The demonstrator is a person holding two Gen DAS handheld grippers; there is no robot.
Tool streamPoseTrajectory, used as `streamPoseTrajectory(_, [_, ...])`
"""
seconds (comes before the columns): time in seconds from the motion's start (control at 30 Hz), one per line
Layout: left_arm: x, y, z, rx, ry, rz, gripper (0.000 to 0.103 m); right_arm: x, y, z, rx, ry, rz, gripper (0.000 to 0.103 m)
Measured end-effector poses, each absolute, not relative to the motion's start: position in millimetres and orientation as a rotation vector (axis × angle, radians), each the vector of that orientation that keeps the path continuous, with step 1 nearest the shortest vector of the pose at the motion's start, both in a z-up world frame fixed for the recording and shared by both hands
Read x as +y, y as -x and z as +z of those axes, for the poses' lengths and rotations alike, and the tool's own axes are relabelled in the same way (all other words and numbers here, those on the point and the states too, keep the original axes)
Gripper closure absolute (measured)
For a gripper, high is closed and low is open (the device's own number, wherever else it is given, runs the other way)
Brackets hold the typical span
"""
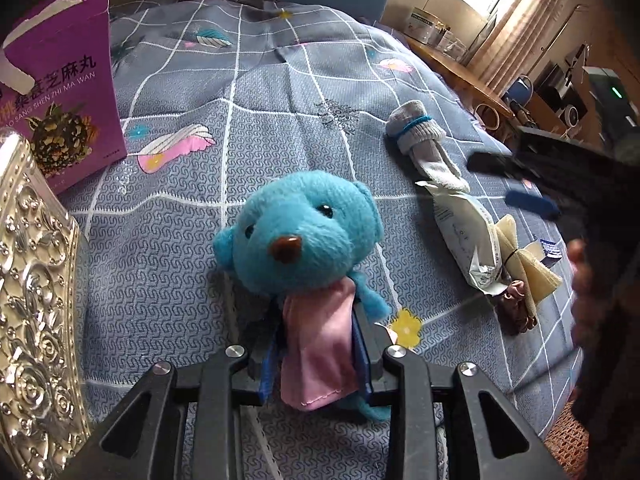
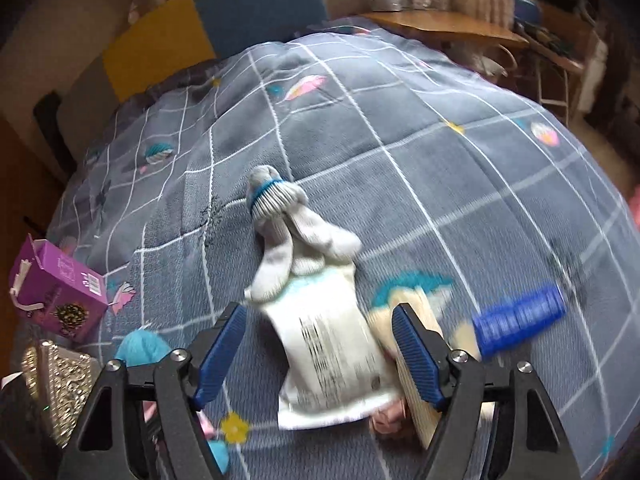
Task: Organize soft objects
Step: 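Grasp the blue teddy bear with the left tool while the right tool grasps the grey knit sock, then carry the blue teddy bear into the gold tray with the left tool and release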
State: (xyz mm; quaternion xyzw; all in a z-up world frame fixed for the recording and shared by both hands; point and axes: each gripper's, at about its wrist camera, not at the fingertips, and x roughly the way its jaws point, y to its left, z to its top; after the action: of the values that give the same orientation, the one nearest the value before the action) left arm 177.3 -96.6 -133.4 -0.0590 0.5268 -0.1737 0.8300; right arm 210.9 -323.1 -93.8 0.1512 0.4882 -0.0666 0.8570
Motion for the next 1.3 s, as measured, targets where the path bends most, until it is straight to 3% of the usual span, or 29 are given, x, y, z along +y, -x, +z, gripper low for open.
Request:
streamPoseTrajectory(0.27, [-96.2,-180.1,-139.4,1.13,0.164,-0.367,0.07,-309.3,-289.5,-124.6,1.12,-0.204,-0.104,0.032])
streamPoseTrajectory(0.3, [-96.4,-178.0,-138.6,1.128,0.162,-0.366,0.07,-307.6,-294.9,-130.1,1.135,-0.19,-0.116,0.037])
streamPoseTrajectory(0.33, [-96.7,-177.9,-138.7,1.126,0.158,-0.366,0.07,-306.2,-298.4,-134.7,1.147,-0.18,-0.124,0.054])
streamPoseTrajectory(0.43, [-96.1,-178.5,-138.6,1.125,0.153,-0.364,0.07,-301.1,-299.2,-132.0,1.141,-0.141,-0.112,0.081])
streamPoseTrajectory(0.77, [-98.2,-180.6,-120.5,1.117,0.132,-0.319,0.073,-300.3,-217.4,-73.2,1.034,-0.243,0.009,0.081])
streamPoseTrajectory(1.1, [-94.5,-191.9,-37.0,0.979,0.107,-0.321,0.073,-247.1,-162.3,-137.6,1.246,-0.192,0.101,0.081])
streamPoseTrajectory(1.3, [-64.6,-242.1,28.9,0.912,0.142,-0.286,0.073,-228.3,-159.7,-143.4,1.222,-0.074,0.117,0.078])
